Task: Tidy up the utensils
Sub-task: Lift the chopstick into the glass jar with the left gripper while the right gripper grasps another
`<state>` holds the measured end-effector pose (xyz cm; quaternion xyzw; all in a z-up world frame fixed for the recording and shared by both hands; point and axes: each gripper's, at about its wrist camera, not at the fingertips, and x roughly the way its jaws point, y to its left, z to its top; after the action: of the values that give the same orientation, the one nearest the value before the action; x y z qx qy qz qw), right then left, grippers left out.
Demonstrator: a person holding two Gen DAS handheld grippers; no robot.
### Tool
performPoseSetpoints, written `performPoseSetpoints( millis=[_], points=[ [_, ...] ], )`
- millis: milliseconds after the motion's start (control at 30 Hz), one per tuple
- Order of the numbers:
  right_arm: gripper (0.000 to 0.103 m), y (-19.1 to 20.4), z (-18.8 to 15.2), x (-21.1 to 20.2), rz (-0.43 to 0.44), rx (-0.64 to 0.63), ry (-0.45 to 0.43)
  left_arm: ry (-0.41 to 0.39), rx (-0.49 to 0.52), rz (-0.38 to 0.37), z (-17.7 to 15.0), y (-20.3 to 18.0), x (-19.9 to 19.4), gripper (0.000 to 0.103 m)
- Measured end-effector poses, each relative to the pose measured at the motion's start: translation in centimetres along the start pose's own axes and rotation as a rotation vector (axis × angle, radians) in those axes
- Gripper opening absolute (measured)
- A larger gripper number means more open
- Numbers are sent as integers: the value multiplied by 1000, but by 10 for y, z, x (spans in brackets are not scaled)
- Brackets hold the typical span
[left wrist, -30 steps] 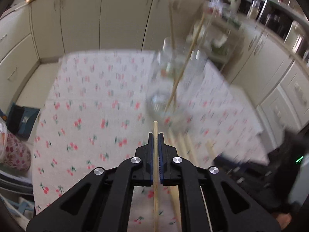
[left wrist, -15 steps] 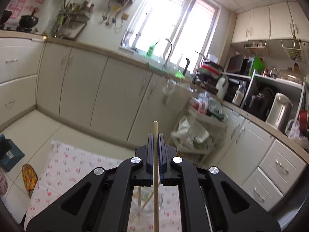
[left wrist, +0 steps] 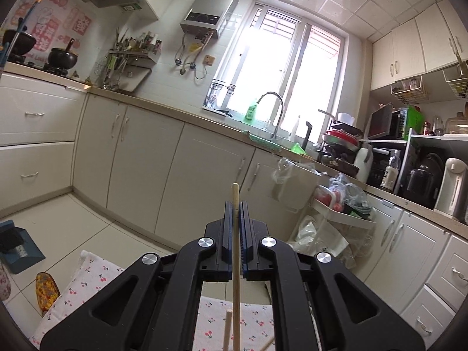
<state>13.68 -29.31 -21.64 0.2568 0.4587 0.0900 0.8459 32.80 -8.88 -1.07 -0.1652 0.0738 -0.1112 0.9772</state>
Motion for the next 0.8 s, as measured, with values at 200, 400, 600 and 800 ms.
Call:
performPoseSetpoints(
  millis=[200, 400, 600, 800],
  points=[
    [6, -2, 0, 0, 10, 10, 2, -22, 42, 19, -14, -1, 12, 4],
    [6, -3, 0, 0, 12, 12, 2, -6, 93, 25, -37, -4, 14, 4],
    [6, -3, 1, -1, 10, 11, 3, 37, 127, 17, -56, -2, 6, 4],
    [6, -2, 1, -1, 0, 3, 1, 90, 148, 18, -66, 3, -2, 4]
  ],
)
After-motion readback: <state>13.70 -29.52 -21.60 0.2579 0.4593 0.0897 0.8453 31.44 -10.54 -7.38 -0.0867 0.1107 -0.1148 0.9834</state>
